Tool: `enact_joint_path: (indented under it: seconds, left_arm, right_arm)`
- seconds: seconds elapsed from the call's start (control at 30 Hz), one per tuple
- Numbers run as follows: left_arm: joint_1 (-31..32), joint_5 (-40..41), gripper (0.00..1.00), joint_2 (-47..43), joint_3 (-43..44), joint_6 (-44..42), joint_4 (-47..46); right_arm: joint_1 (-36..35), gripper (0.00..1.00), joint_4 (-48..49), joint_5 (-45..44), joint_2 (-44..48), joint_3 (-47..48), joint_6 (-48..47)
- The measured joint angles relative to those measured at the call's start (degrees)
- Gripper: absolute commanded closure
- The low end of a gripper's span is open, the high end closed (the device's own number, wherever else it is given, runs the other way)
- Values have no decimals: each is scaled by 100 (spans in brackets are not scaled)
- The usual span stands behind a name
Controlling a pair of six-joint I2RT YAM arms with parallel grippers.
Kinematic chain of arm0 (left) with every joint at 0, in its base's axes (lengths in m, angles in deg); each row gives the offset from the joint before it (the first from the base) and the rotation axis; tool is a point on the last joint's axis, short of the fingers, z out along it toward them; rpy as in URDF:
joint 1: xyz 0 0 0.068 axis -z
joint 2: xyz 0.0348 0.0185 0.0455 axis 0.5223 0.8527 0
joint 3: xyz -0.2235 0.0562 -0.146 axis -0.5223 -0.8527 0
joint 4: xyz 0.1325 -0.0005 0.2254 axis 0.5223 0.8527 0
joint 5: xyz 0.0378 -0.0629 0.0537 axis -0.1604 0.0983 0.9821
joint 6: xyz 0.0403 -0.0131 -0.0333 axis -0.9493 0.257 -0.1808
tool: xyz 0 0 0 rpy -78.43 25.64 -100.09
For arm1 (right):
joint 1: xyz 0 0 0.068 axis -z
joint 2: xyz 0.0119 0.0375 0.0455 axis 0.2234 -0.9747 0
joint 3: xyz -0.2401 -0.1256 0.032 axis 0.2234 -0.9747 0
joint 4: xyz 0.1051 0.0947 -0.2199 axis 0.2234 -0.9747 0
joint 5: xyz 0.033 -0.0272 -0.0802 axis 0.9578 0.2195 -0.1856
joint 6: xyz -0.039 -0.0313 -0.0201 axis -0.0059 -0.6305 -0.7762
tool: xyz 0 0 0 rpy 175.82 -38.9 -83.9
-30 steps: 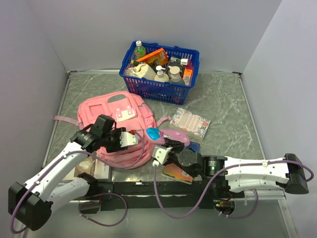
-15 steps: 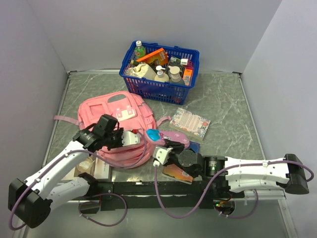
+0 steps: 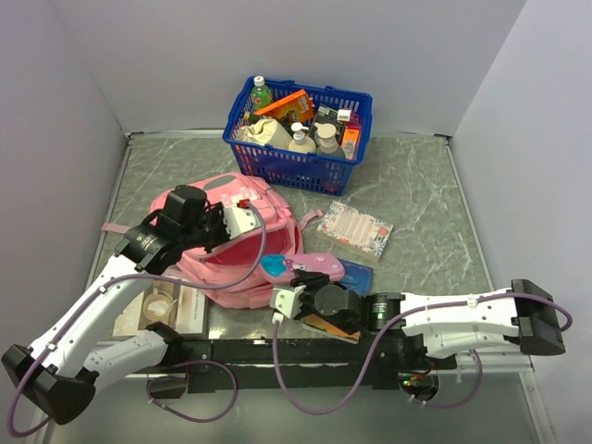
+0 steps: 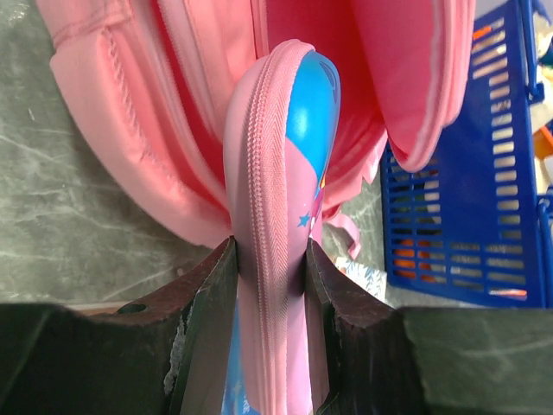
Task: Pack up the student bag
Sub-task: Place the stationery in the student bag.
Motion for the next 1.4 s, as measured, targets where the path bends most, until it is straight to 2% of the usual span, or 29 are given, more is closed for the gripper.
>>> enact_joint_path:
  seconds: [0.27,0.47,0.67,0.9,1.07,1.1,1.17,1.2,1.23,1.4]
  left_arm:
    - [96,-262,99,20,85,433,105]
    - [195,-741,99,20,184,767,203]
    - [208,-1150,99,20,348,769,431]
    - [208,-1602,99,13,474,776,636]
    - [205,-1694,99,13,549,789,658]
    - [203,-1696,99,13,553,787,651]
    - [201,-1681,99,11,557,778,625]
    - [201,-1652,99,11,557,774,586]
    - [199,-1620,99,11,557,776,535]
    - [199,-1259,99,-96,415,946,72]
  right_arm:
    - [-15,90,229,120,-562,358,-450]
    - [-17,92,645,363,-1331,857,-981]
    - [-9,92,1095,778,-1823,1257,-1478]
    - [315,90,1716,1309,-2437,1429,-1572]
    - [634,66,2415,1506,-2977,1493,-1530]
    - [693,46,2487,1526,-3058,1515,-1491]
    - [802,28,2568,1539,-3171,1532,-1394]
    - [831,11,2564,1523,-3178,1532,-1342]
    - [844,2,2553,1502,-3167,1532,-1255]
    - [839,0,2201,1344,-2433,1368,-520]
